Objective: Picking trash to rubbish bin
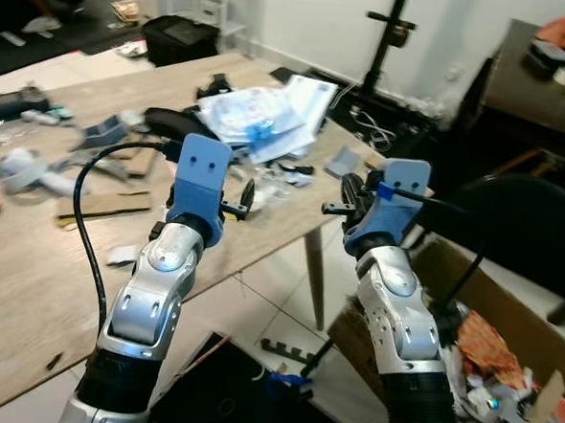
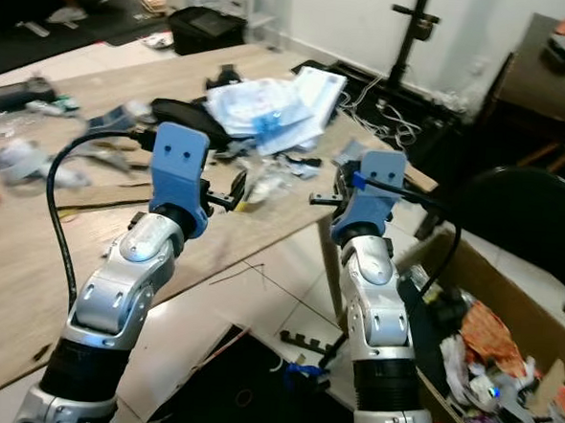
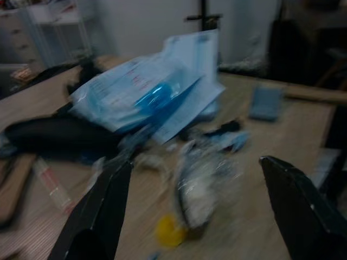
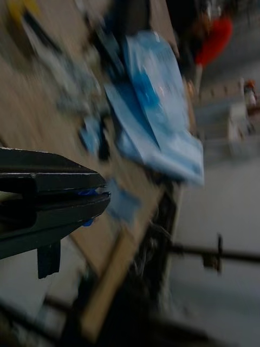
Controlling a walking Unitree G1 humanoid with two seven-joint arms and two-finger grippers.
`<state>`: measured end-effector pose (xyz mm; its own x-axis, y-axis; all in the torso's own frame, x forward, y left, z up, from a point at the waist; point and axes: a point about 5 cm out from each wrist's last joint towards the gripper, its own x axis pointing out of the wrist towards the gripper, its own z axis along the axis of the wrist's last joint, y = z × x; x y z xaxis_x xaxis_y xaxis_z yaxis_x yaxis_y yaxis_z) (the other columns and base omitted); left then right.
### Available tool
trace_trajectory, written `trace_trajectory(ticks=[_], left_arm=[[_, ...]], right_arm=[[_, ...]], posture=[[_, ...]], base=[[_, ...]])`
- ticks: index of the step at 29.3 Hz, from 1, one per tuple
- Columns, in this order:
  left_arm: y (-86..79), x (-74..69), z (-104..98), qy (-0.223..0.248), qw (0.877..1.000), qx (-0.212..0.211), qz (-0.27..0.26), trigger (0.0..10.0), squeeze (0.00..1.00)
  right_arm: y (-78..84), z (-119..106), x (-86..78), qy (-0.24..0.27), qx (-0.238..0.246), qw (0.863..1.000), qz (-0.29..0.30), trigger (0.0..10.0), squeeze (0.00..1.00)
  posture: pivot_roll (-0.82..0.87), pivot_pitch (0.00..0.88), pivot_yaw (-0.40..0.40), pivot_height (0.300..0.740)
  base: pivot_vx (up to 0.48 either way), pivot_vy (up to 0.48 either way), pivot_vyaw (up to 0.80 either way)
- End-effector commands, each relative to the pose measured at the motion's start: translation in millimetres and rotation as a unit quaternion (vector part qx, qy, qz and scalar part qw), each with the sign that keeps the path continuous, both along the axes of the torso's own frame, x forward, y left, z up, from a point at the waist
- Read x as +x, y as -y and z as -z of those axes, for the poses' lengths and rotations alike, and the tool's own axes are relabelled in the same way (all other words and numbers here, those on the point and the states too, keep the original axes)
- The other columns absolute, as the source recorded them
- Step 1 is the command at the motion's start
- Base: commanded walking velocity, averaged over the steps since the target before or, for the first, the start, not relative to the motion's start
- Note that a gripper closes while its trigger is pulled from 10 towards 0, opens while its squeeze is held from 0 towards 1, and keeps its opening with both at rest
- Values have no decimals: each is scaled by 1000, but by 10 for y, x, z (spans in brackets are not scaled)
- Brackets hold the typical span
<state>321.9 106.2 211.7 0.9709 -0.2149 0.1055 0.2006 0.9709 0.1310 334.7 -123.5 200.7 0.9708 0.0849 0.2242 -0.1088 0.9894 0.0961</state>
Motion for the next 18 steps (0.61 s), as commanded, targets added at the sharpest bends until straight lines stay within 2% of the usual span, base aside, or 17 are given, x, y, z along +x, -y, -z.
trace_trajectory(ticks=[1,9,18], left_arm=[[-4,-14,58,-3,1000,8,-2,10000,0],[-29,-40,72,-11,1000,-11,-1,10000,0],[-42,-46,72,-9,1000,-4,1,10000,0]], right_arm=[[-2,1,-24,-3,7,1000,1,10000,0],[-48,20,-35,-13,6,1000,-6,10000,0],[-36,23,-31,-20,9,1000,-3,10000,0]], posture=[[144,115,-13,740],[154,105,-22,740],[167,95,-23,740]], base=[[0,0,-800],[0,0,-800],[0,0,-800]])
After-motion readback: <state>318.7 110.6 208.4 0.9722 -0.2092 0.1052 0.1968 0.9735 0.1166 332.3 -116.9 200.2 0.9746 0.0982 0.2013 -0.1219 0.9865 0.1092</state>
